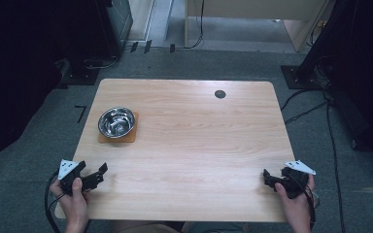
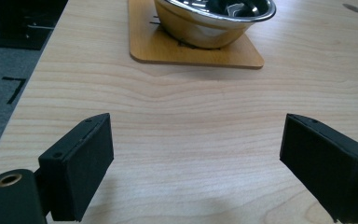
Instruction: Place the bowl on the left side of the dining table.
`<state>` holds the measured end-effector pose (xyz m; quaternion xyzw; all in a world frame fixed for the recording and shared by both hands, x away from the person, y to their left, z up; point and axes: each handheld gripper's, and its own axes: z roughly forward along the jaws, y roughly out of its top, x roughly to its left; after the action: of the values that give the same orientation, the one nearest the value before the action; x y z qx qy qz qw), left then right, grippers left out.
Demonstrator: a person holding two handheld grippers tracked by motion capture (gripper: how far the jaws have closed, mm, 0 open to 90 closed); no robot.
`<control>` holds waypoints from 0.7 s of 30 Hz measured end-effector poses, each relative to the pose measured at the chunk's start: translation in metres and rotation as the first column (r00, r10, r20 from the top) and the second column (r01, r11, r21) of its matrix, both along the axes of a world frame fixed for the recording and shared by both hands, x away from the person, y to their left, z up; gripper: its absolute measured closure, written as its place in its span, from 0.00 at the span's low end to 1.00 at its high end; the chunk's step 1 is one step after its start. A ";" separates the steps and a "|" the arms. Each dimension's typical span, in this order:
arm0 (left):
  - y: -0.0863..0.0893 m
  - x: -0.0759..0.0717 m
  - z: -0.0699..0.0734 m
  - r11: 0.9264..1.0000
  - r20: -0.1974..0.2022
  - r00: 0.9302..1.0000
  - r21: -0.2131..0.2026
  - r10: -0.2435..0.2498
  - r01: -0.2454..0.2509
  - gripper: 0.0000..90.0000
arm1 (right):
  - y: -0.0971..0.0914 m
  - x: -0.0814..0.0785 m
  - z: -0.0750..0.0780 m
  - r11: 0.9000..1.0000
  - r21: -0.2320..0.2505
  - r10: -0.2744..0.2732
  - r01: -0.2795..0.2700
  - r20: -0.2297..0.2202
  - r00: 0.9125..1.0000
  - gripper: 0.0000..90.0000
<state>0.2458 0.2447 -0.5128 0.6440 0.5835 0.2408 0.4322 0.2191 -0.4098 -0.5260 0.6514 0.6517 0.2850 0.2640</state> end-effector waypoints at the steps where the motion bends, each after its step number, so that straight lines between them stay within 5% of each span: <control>1: 0.001 -0.001 0.000 1.000 -0.003 1.000 0.001 0.000 0.000 0.10 | 0.000 0.000 0.000 1.000 0.000 0.000 0.000 0.000 1.000 0.03; 21: 0.027 -0.013 0.000 1.000 -0.008 1.000 0.017 0.018 -0.018 0.10 | 0.000 0.000 0.000 1.000 -0.001 0.001 -0.001 0.001 1.000 0.03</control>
<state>0.2331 0.2716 -0.5130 0.6435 0.5889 0.2468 0.4221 0.2191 -0.4099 -0.5260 0.6510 0.6520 0.2850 0.2644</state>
